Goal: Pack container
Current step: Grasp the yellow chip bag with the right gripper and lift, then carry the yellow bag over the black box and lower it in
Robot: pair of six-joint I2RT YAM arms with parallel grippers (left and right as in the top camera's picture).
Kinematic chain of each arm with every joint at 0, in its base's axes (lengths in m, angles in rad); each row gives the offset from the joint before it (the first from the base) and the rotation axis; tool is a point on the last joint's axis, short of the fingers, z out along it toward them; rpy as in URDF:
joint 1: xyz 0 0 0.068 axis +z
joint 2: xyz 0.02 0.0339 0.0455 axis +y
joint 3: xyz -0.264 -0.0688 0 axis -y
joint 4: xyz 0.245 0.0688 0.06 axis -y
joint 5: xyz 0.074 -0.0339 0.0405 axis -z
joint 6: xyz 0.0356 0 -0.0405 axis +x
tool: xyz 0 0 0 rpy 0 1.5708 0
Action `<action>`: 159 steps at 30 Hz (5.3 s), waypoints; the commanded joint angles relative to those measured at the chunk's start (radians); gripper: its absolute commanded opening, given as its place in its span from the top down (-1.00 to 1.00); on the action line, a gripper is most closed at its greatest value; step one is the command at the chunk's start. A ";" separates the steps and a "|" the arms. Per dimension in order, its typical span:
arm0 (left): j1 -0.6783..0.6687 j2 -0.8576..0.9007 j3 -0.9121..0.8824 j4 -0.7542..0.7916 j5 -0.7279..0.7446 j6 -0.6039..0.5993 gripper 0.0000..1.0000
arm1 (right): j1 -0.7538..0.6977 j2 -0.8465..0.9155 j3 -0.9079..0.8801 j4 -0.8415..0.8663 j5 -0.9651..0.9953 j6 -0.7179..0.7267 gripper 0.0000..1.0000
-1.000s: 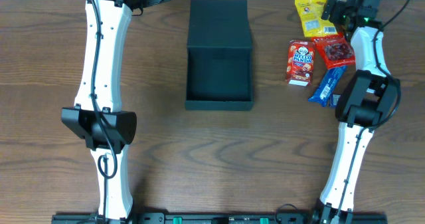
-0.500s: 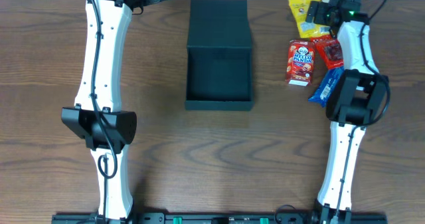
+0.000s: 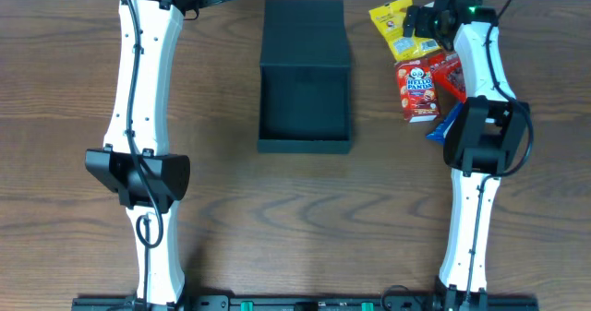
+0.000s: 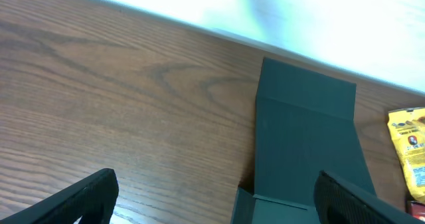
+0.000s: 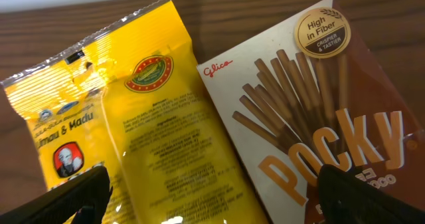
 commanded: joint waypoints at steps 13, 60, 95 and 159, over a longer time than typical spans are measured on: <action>0.000 0.007 -0.003 0.016 -0.024 0.036 -0.90 | 0.053 -0.128 -0.026 -0.003 -0.134 -0.141 -0.98; 0.002 0.007 -0.003 0.024 -0.025 0.068 -0.91 | 0.117 0.032 -0.027 -0.064 0.219 -0.181 0.15; 0.135 0.007 -0.003 -0.067 -0.129 0.048 -0.90 | 0.304 -0.519 -0.027 -0.455 0.109 0.508 0.97; 0.344 0.007 -0.003 -0.110 0.039 -0.016 -0.91 | 0.813 -0.269 -0.116 -0.571 0.518 0.737 -0.71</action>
